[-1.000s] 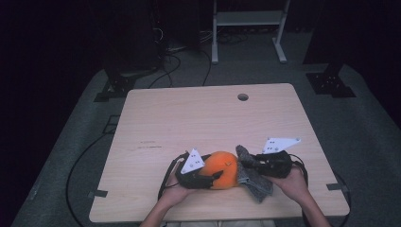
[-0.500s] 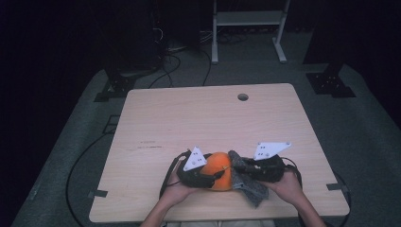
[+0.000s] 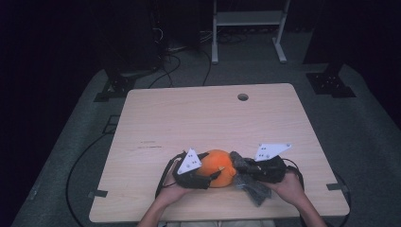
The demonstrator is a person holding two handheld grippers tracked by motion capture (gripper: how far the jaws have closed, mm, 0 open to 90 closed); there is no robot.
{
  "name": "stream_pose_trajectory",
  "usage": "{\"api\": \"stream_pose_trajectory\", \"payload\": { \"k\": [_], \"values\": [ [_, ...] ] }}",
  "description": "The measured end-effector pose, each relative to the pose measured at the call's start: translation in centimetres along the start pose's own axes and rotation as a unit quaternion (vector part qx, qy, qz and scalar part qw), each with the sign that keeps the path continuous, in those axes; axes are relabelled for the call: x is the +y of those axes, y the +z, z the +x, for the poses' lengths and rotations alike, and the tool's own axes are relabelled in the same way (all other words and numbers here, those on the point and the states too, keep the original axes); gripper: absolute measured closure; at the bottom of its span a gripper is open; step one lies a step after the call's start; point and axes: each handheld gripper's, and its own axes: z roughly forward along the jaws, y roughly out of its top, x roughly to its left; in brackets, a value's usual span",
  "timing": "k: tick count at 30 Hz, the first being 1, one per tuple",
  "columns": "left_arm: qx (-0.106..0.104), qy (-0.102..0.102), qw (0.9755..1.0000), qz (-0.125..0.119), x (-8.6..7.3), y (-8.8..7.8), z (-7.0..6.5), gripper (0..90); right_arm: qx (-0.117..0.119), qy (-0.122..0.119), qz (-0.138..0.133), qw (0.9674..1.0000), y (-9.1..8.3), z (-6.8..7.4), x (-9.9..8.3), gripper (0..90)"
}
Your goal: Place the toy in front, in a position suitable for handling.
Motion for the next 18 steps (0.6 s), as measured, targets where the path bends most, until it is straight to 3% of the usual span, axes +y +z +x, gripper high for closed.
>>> {"api": "stream_pose_trajectory", "payload": {
  "k": [2, 4, 7, 9, 12, 14, 16, 18],
  "values": [
    [-0.001, 0.0, 1.0, 0.002, -0.1, -0.1, 0.0, 26.5, -0.004, -0.009, 0.0, 0.9999, 0.1, 0.3, 0.3, 75.8],
    [-0.004, -0.001, 1.0, 0.0, -0.2, -0.3, 0.2, 26.9, 0.008, 0.0, 0.001, 1.0, 0.3, -0.1, -0.1, 75.9],
    [-0.008, 0.0, 1.0, -0.001, -0.2, -0.2, 0.2, 27.0, 0.016, 0.009, 0.028, 0.9994, 0.5, -0.6, -1.1, 75.9],
    [-0.008, 0.008, 0.9999, 0.0, -0.1, 0.0, -0.1, 27.2, 0.03, 0.019, 0.007, 0.9993, -0.1, -0.6, -1.0, 75.9],
    [-0.006, 0.013, 0.9999, 0.001, 0.1, 0.2, -0.5, 27.3, 0.047, 0.011, -0.034, 0.9983, -1.0, -0.1, 0.3, 75.9],
    [-0.006, 0.012, 0.9999, 0.002, 0.1, 0.2, -0.5, 27.3, 0.044, 0.012, -0.028, 0.9986, -0.6, -0.1, 0.4, 75.9],
    [-0.008, 0.011, 0.9999, 0.004, 0.0, 0.1, -0.5, 27.5, 0.036, 0.02, -0.004, 0.9991, 0.1, -0.6, -0.4, 75.9],
    [-0.01, 0.016, 0.9998, 0.003, -0.1, 0.0, -0.6, 27.5, 0.042, 0.033, 0.008, 0.9985, 0.3, -0.9, -1.1, 75.9]
  ]
}}
